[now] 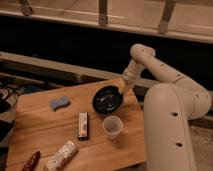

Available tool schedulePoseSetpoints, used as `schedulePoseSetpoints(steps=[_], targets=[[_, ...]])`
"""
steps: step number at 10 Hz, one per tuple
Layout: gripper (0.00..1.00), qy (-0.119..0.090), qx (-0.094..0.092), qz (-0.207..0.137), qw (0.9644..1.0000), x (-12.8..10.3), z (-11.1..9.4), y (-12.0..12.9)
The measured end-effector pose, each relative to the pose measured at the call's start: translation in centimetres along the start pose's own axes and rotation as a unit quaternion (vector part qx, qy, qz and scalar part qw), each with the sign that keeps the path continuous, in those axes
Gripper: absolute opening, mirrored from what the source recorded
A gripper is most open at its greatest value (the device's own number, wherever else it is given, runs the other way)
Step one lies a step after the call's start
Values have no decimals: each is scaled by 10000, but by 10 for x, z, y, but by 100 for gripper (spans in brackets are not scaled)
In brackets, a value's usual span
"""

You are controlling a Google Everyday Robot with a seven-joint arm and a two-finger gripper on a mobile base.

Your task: Pick up the ceramic bowl

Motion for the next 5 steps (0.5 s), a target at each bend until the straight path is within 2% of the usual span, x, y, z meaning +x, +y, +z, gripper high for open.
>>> schedulePoseSetpoints(steps=[5], targets=[[0,53,-19,-9,10000,5,2,1]])
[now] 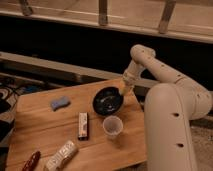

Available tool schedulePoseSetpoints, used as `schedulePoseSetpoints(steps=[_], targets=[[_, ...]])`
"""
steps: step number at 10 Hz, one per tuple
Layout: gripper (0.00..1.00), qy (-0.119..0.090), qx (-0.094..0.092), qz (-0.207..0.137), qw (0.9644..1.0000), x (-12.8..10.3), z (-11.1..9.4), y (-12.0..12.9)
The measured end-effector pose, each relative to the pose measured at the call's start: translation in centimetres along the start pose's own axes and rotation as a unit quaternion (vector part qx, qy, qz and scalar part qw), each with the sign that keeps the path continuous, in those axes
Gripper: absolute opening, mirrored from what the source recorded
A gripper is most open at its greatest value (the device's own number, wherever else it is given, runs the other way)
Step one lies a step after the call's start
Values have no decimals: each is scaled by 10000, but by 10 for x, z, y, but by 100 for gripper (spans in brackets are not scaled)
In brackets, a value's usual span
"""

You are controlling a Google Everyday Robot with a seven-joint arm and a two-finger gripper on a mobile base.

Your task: Pick up the ceramic bowl

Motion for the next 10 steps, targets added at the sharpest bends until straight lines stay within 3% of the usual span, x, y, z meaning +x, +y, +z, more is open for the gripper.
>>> schedulePoseSetpoints(steps=[10], targets=[[0,107,-68,-7,9999,11,0,1]])
